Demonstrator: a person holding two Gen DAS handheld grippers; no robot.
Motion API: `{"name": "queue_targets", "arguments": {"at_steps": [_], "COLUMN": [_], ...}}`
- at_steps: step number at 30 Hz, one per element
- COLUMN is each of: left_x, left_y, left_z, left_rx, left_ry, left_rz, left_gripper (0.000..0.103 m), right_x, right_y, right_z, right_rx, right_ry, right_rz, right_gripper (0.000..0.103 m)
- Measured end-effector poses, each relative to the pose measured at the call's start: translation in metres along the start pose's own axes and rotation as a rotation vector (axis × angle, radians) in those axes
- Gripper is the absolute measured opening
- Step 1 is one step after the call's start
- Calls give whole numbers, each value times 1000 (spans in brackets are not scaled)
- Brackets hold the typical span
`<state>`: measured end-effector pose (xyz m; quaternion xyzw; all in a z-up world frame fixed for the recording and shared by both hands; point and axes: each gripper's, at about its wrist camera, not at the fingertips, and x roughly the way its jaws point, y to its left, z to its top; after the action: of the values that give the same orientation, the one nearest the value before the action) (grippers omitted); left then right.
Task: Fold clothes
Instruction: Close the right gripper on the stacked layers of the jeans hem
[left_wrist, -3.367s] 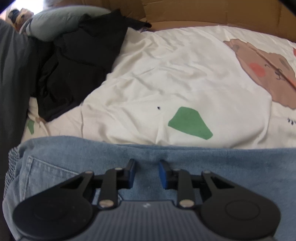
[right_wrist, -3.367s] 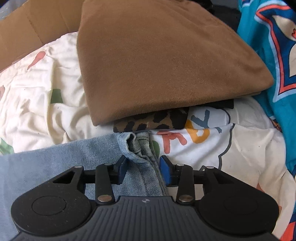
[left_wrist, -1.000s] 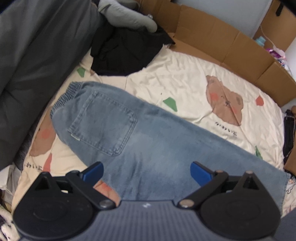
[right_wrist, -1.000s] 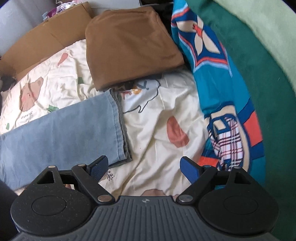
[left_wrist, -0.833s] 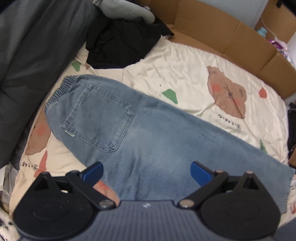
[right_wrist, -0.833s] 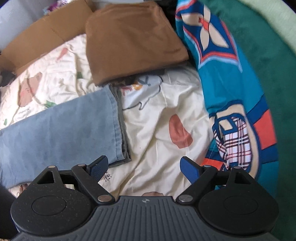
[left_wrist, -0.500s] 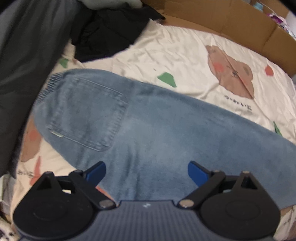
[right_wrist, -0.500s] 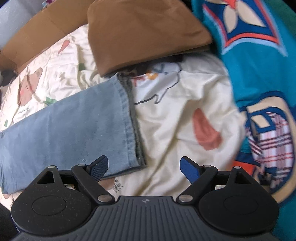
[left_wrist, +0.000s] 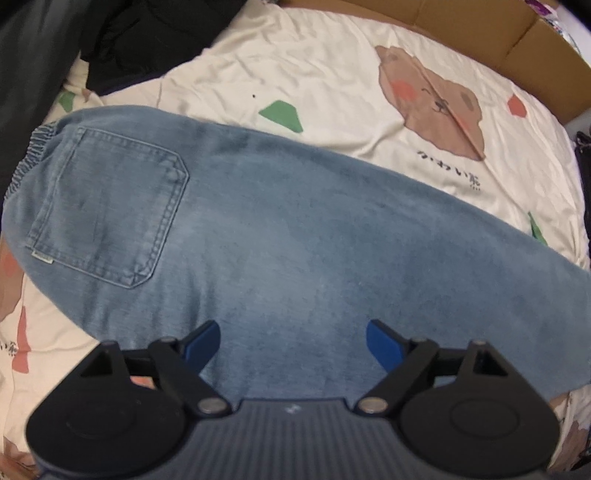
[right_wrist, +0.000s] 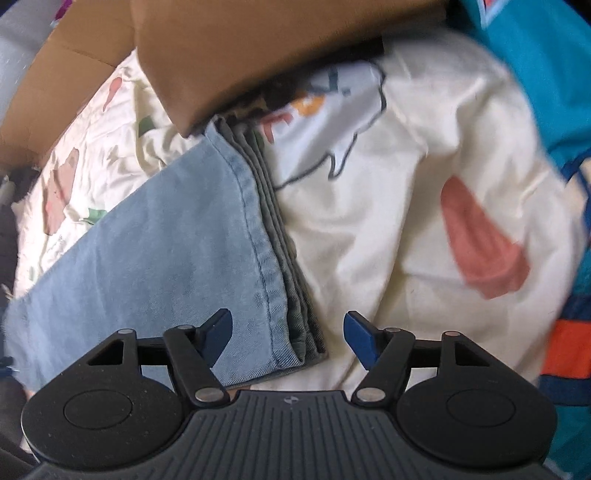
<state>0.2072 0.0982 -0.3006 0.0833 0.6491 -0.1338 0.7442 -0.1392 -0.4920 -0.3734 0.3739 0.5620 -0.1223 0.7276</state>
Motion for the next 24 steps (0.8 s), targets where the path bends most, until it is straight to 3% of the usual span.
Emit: {"name": "queue_targets", "arguments": {"at_steps": [3, 17, 19, 21, 24], "left_x": [0, -2, -2, -4, -5], "left_y": [1, 13, 14, 14, 15], "left_z": [-1, -5, -6, -5, -4], "left_rx": [-8, -30, -28, -23, -21], "left_ry": [5, 36, 43, 44, 41], "left_rz": [5, -5, -10, -10, -7], "left_gripper": [88, 88, 88, 88, 88], "right_x": [8, 34, 34, 32, 24], "right_y": [-6, -34, -34, -33, -32], "right_z": [-2, -20, -21, -20, -20], "right_rx": [36, 262, 274, 271, 265], "right_ry": [40, 49, 41, 34, 30], "right_rz": [52, 138, 150, 152, 174], "right_gripper": [64, 64, 56, 39, 31]}}
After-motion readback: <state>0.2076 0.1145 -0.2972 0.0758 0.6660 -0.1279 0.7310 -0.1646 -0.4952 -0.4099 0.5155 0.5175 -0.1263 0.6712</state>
